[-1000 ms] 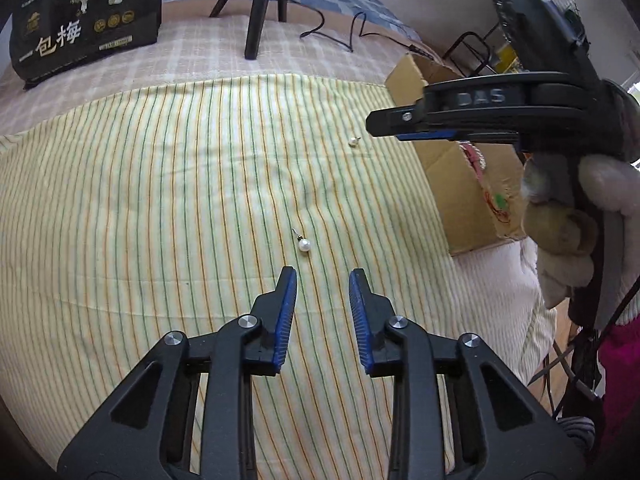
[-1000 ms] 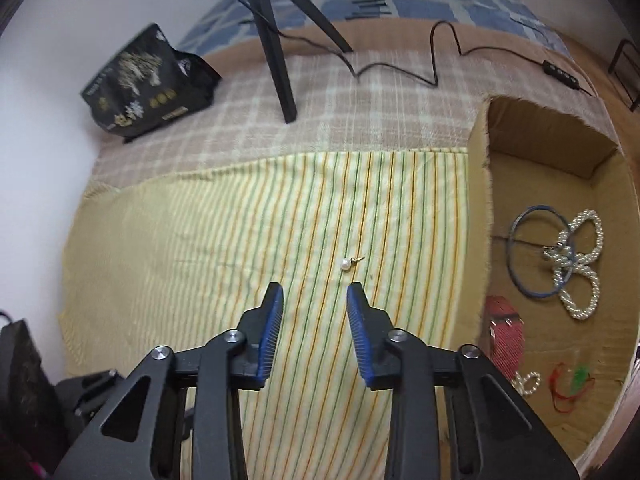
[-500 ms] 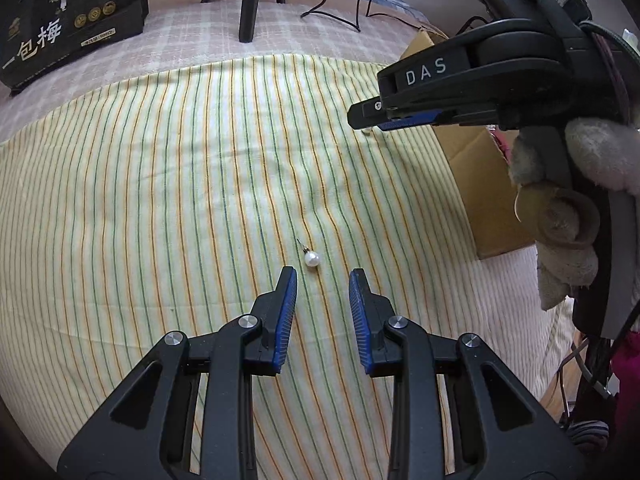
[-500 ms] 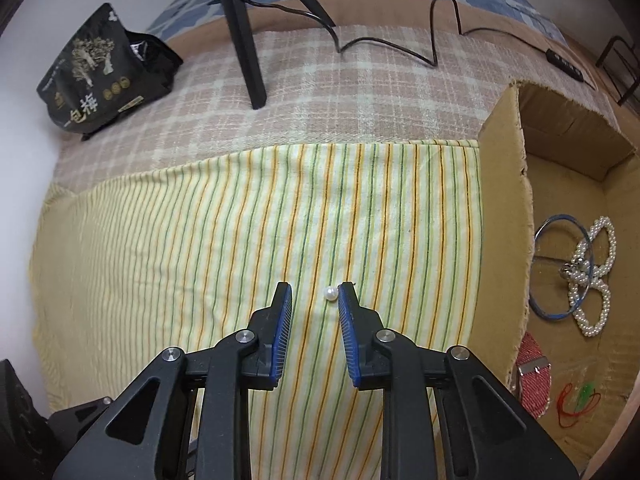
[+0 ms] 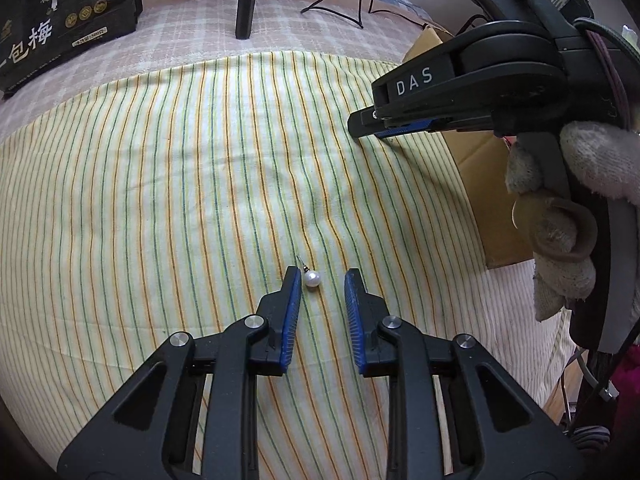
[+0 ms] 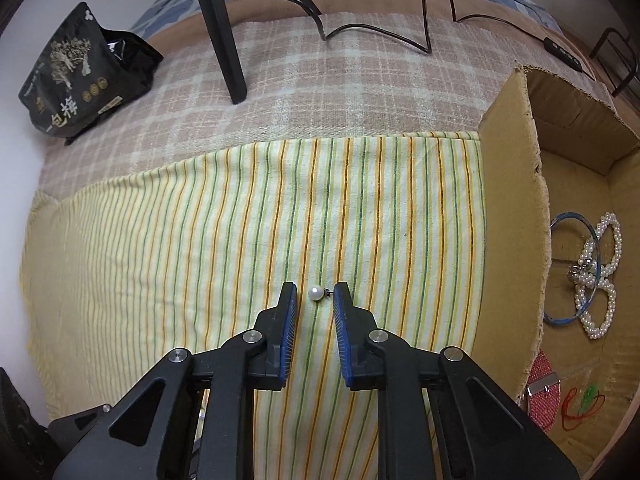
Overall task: Organize jewelry
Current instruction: 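Close the right tool on the pearl earring, then carry the pearl earring with the right tool over the box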
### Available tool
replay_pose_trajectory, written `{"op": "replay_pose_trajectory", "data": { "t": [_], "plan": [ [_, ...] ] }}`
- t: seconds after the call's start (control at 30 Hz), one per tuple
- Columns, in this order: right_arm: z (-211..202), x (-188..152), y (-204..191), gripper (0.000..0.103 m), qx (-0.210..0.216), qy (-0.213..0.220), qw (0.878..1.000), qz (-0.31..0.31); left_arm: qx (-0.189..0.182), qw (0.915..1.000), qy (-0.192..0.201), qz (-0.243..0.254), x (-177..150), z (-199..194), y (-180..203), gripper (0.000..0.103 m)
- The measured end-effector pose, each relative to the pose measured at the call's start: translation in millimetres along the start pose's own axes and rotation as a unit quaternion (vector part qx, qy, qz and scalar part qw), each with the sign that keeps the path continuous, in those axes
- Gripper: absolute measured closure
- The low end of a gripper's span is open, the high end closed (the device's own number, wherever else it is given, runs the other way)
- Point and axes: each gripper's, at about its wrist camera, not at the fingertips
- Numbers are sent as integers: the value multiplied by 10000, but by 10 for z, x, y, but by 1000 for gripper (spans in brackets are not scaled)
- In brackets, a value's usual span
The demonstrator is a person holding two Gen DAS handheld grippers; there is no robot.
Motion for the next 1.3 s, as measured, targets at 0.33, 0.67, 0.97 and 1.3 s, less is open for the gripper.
{"op": "replay_pose_trajectory", "data": {
  "t": [0.33, 0.67, 0.97, 1.3],
  "plan": [
    [44, 28, -12, 96, -72, 48, 9999, -61, 131, 9998, 129, 41, 40, 18, -47, 96],
    [-194, -9, 42, 96, 110, 266, 9996, -47, 100, 9997, 241, 33, 14, -140, -62, 96],
    [-579, -91, 24, 96, 211, 637, 9976, -141, -82, 9990, 430, 108, -32, -408, 39, 96],
    [-1140, -325, 159, 96, 141, 1061, 9938, -296, -462, 9964, 643, 305, -130, -633, 441, 96]
  ]
}}
Point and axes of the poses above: each gripper's, at about its wrist camera, not at the fingertips, and z roughly the way its jaws point, y to its right, x to its top, and after that the axes turned 13 degrees about -z, right-handed
